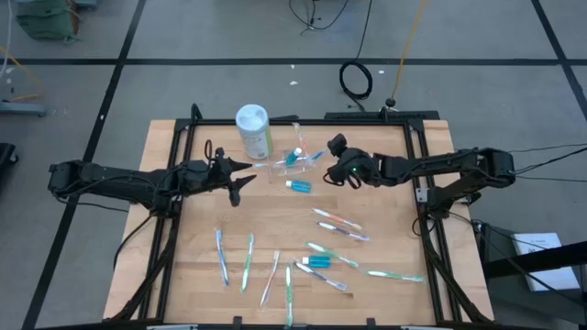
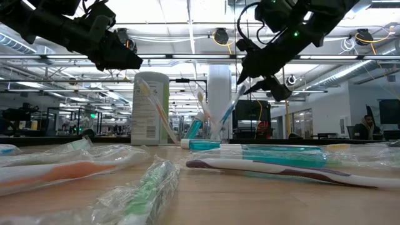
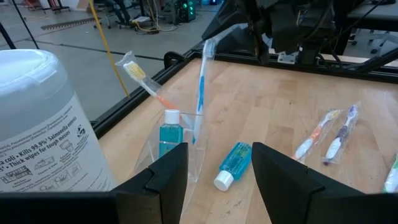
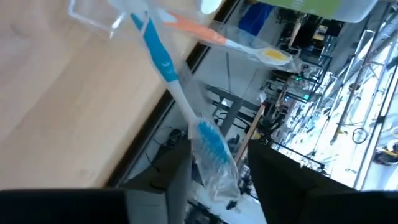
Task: Pick & Place toothbrushing station
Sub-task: Put the blue toothbrush into the transparent organizer
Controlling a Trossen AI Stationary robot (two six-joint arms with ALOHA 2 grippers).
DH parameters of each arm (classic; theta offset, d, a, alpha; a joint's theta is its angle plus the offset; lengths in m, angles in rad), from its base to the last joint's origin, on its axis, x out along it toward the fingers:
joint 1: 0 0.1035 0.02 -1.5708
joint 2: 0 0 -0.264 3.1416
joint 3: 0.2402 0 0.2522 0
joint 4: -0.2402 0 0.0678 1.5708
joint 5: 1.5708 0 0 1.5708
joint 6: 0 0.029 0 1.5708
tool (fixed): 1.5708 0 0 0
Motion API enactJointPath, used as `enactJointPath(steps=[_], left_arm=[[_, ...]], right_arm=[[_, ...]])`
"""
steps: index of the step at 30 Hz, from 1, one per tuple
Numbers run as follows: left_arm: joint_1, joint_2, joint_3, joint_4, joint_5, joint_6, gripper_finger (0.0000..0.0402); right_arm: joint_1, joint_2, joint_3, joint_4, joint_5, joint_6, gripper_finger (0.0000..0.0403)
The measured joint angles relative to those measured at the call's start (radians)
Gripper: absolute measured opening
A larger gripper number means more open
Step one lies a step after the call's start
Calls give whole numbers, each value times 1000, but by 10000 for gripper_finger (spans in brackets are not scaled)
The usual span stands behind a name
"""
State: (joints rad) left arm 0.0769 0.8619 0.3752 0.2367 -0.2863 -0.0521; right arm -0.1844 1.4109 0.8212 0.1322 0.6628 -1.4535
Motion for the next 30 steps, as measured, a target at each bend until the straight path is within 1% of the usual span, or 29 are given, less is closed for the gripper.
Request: enactJointPath(steps=[3, 5, 8, 12, 16, 18, 20, 22, 25, 27, 30], left_arm=[[0, 0, 0, 0, 0, 0, 184], [0, 0, 0, 0, 0, 0, 184], [0, 0, 0, 0, 0, 0, 184], [0, 0, 0, 0, 0, 0, 184], [0, 0, 0, 0, 0, -4, 184], [0, 0, 0, -1, 0, -21, 184], [0, 0, 0, -1, 1, -39, 184], [0, 0, 0, -10, 29, -48, 184], [-4, 0, 0, -43, 131, -53, 184], [-19, 0, 0, -61, 194, -99, 184], [-65, 0, 0, -94, 228, -153, 184]], right_arm=[[-6, 0, -12, 61, -83, 118, 176], [-13, 0, -20, 116, -117, 226, 187], [-26, 0, -27, 204, -114, 349, 195], [-39, 0, -37, 315, -112, 476, 196], [-35, 0, -38, 334, -112, 614, 191], [-30, 0, -39, 336, -115, 737, 188], [-24, 0, -39, 335, -118, 901, 184], [-23, 0, -42, 344, -146, 1023, 181], [-24, 0, -42, 344, -213, 1135, 177], [-23, 0, -44, 352, -261, 1167, 175], [-24, 0, -44, 358, -331, 1164, 173]])
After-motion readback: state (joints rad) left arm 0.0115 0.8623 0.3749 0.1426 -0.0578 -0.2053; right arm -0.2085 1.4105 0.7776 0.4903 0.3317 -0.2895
